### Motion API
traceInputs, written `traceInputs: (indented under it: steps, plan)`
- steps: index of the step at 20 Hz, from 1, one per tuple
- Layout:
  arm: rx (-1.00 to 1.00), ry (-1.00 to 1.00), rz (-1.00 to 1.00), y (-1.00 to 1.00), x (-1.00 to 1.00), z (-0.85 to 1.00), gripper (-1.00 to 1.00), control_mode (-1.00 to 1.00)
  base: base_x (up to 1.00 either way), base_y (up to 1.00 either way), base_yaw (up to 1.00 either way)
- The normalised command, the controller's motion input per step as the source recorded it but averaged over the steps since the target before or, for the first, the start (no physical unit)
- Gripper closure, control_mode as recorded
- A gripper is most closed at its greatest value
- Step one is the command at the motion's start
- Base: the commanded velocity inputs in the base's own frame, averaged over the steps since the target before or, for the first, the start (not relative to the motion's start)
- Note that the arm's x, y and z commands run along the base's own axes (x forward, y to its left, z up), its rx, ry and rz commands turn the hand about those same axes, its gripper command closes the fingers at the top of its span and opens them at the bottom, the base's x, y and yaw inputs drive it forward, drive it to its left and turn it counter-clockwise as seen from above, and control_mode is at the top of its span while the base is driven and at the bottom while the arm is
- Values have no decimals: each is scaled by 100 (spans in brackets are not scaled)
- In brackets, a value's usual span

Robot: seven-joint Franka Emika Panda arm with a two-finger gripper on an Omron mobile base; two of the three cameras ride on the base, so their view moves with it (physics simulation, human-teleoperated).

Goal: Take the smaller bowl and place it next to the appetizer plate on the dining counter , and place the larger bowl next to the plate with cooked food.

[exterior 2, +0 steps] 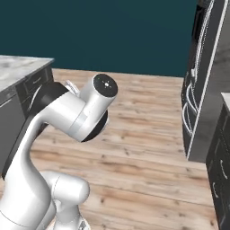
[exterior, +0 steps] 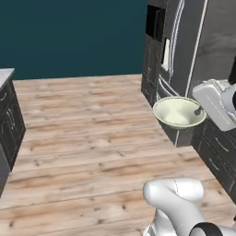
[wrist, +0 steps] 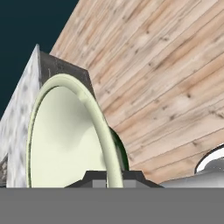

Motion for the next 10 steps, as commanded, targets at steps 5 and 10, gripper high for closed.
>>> traceInputs:
  steps: [5,10]
  plan:
    - [0,0,0,0,0,0,100,100,100,-40,32]
    - [0,0,0,0,0,0,100,100,100,-50,33]
